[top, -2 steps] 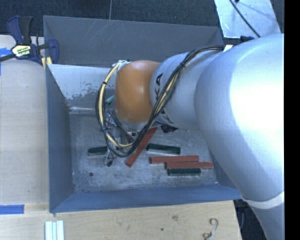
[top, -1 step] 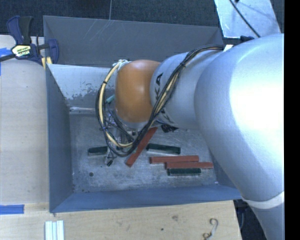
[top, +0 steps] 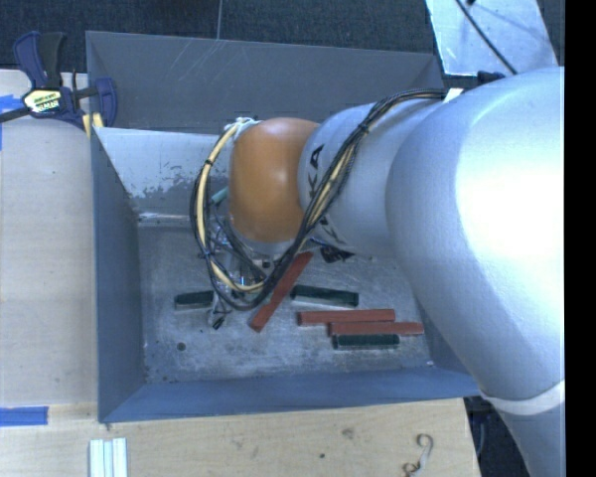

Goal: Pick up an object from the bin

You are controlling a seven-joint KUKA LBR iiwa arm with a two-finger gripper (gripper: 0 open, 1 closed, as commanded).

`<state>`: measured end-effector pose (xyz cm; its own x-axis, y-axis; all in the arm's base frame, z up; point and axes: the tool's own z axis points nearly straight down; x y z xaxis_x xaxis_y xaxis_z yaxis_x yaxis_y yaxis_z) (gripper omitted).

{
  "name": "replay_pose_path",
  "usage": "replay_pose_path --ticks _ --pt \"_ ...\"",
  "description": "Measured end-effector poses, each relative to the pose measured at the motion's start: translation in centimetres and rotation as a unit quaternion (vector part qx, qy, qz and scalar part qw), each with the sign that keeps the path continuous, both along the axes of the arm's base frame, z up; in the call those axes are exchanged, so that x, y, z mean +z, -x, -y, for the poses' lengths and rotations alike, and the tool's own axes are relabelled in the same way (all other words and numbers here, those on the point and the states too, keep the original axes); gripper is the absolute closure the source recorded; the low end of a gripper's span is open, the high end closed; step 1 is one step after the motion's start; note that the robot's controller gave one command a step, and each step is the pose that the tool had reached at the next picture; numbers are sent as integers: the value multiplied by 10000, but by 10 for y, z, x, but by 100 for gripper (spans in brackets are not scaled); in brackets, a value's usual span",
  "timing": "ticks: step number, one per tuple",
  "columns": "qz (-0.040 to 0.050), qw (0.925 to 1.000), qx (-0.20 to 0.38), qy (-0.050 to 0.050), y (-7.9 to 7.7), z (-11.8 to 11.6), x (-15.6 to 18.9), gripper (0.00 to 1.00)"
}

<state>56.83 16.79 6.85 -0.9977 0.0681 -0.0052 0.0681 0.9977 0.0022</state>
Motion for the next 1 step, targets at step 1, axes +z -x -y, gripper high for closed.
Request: replay_pose_path --ticks 1 --pt "15 10000 -4 -1 -1 0 1 100"
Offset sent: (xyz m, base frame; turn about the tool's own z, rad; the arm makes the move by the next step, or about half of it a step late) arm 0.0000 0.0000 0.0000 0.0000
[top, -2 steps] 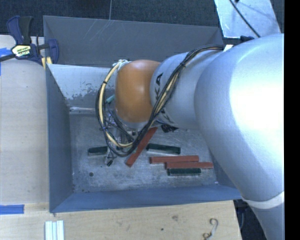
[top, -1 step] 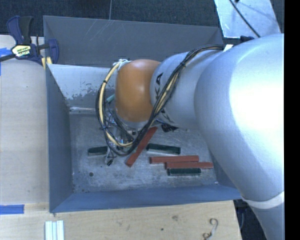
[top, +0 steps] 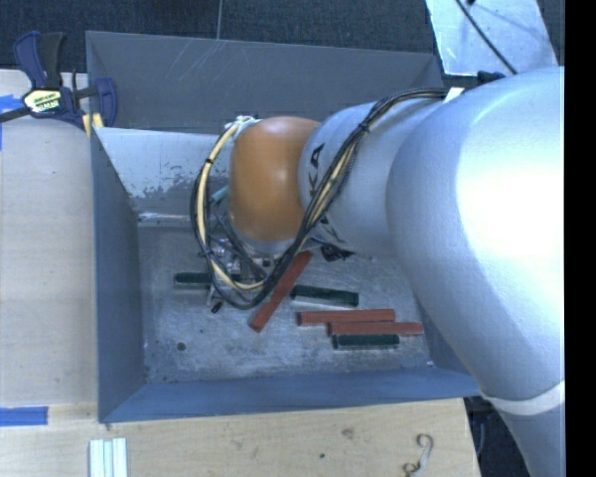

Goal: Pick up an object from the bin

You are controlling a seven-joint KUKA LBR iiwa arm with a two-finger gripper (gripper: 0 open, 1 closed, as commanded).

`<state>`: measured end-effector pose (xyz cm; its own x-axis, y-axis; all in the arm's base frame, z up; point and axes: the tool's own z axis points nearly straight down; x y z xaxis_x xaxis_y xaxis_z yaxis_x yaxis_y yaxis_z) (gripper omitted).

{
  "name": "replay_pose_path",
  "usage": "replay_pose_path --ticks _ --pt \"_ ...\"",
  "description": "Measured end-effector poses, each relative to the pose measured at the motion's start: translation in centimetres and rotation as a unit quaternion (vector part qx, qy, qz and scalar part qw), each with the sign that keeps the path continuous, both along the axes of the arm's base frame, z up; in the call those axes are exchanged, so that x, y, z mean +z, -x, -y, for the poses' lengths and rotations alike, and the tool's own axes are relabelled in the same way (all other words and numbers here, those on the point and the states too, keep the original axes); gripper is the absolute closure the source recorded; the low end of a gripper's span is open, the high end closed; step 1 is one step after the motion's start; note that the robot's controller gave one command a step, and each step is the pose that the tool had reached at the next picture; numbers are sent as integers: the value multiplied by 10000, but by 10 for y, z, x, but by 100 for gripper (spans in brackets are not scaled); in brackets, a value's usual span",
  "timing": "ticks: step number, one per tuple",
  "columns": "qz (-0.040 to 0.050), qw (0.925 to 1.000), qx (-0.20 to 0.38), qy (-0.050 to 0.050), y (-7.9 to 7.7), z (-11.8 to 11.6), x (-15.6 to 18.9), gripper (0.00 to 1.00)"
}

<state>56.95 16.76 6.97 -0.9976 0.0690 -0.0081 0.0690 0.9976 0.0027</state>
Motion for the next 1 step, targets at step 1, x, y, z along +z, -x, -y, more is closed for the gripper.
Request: replay_pose_path --ticks 1 --pt "-17 10000 -5 5 -2 1 106 100"
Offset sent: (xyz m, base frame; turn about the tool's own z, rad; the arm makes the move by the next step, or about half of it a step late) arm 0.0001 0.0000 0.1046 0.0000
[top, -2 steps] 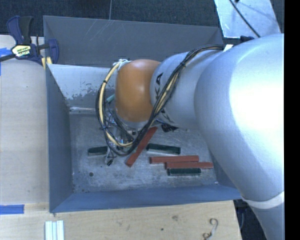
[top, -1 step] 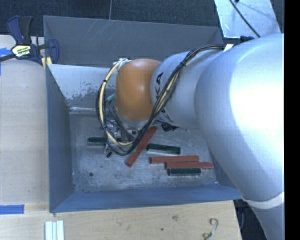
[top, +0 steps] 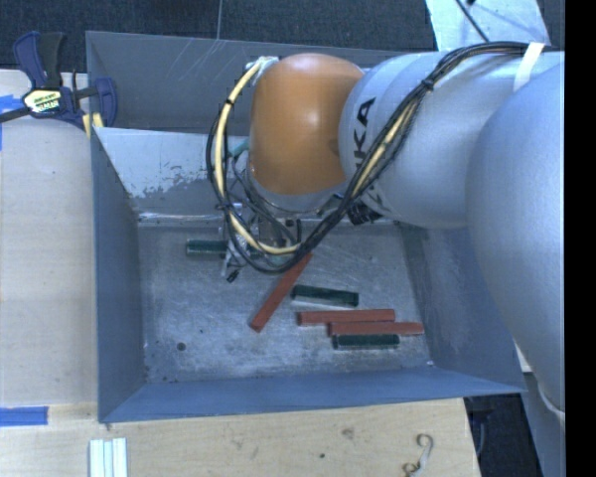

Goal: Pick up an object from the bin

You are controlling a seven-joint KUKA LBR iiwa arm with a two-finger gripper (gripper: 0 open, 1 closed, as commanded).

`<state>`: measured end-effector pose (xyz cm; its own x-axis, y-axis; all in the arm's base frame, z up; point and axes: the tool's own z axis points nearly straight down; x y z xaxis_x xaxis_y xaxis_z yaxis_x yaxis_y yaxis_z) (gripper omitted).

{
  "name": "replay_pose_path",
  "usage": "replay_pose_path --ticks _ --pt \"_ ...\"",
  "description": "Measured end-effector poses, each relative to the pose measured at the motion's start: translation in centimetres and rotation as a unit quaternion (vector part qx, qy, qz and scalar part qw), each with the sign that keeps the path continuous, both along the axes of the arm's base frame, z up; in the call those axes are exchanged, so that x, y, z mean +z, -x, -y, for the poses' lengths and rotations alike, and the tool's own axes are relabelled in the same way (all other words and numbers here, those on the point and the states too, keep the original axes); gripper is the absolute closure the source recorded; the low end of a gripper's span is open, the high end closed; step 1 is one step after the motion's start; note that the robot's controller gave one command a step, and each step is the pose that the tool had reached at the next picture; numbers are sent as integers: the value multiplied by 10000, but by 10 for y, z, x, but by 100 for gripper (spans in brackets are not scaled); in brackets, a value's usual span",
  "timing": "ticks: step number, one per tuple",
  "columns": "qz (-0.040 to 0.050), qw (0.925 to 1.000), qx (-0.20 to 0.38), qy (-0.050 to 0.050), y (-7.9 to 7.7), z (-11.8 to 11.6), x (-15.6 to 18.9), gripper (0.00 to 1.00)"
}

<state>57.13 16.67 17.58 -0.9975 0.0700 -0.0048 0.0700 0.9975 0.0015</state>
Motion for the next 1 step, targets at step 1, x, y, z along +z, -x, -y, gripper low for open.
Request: replay_pose_path --ticks 1 --pt "6 10000 3 -3 -1 0 22 100"
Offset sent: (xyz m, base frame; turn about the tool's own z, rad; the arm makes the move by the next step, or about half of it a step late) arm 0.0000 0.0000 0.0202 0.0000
